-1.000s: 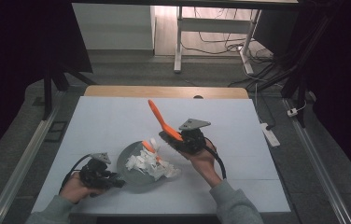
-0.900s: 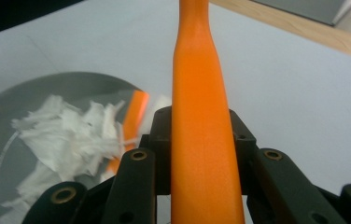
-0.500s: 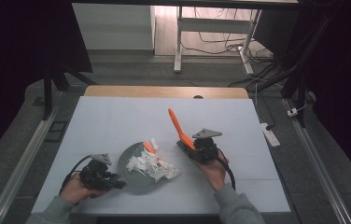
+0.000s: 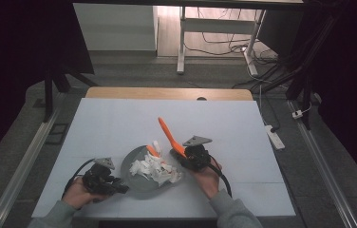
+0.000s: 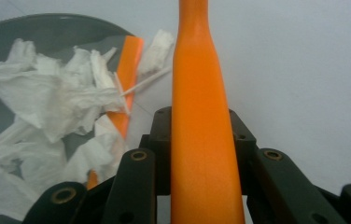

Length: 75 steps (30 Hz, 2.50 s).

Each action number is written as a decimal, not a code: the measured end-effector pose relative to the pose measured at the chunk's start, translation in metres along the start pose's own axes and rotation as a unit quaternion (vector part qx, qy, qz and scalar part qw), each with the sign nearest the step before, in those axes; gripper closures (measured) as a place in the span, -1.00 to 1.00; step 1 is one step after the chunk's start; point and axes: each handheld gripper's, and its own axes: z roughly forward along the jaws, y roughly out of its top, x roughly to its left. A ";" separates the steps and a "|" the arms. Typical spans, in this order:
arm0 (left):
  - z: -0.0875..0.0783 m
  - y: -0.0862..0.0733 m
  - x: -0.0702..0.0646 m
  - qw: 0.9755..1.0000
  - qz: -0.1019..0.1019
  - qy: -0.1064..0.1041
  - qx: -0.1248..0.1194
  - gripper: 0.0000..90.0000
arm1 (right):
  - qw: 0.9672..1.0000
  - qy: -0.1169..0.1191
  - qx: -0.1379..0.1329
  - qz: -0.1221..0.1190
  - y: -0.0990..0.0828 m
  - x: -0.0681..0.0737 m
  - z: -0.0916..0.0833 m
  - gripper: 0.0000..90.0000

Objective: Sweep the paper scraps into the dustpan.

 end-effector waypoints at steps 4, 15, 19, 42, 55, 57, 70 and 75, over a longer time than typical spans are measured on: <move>0.000 0.000 0.000 1.000 0.000 0.000 0.000 0.36 | 1.000 0.003 0.000 0.004 0.001 0.002 0.001 0.56; 0.002 0.001 -0.003 1.000 -0.001 0.001 0.001 0.36 | 0.999 0.035 0.003 0.012 0.008 0.023 0.010 0.56; 0.002 0.001 -0.003 1.000 -0.002 0.001 0.000 0.36 | 0.999 0.043 -0.008 -0.008 0.015 0.041 0.013 0.56; -0.002 -0.003 0.000 1.000 -0.016 0.005 -0.009 0.36 | 0.996 0.039 -0.080 -0.003 0.038 -0.004 0.010 0.56; -0.010 -0.011 0.007 0.999 -0.042 0.010 -0.020 0.36 | 0.998 0.033 -0.056 -0.022 0.058 -0.023 0.054 0.56; -0.011 -0.010 0.008 0.999 -0.043 0.011 -0.021 0.36 | 0.998 0.031 -0.051 -0.020 0.059 -0.026 0.060 0.56; -0.009 -0.009 0.009 0.999 -0.045 0.010 -0.021 0.36 | 0.996 0.054 -0.015 -0.066 0.065 -0.007 0.082 0.56; -0.009 -0.008 0.009 0.999 -0.045 0.011 -0.020 0.36 | 0.994 0.070 -0.009 -0.078 0.061 0.001 0.076 0.56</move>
